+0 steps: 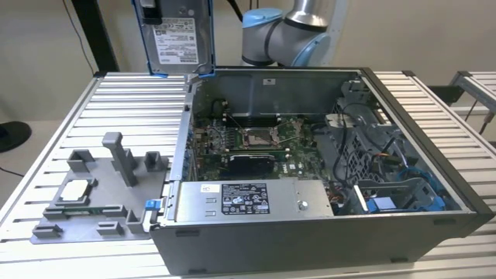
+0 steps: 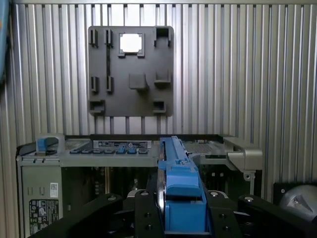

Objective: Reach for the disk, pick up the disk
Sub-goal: 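Pick up the disk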

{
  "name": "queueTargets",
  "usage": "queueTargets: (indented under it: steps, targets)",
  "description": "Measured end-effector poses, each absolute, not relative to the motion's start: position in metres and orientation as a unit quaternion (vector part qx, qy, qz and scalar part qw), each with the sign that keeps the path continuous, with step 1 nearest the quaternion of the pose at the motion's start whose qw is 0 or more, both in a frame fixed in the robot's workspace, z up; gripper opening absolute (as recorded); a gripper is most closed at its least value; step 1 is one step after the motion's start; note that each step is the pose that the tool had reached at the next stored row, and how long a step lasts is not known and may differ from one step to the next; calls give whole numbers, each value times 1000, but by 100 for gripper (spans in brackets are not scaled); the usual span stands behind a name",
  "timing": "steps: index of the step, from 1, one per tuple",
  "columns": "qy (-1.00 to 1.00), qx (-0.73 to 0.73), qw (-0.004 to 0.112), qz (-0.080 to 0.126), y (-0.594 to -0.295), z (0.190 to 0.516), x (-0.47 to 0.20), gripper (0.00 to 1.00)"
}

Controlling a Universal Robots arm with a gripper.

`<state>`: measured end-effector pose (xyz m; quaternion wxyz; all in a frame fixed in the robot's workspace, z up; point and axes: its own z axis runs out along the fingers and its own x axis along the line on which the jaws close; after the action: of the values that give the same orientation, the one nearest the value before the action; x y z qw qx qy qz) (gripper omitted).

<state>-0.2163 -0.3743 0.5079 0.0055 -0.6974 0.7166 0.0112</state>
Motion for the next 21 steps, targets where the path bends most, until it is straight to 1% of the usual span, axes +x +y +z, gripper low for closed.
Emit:
queueTargets:
  steps: [21]
  targets:
    - [716, -697, 5, 11, -374, 508, -137, 0]
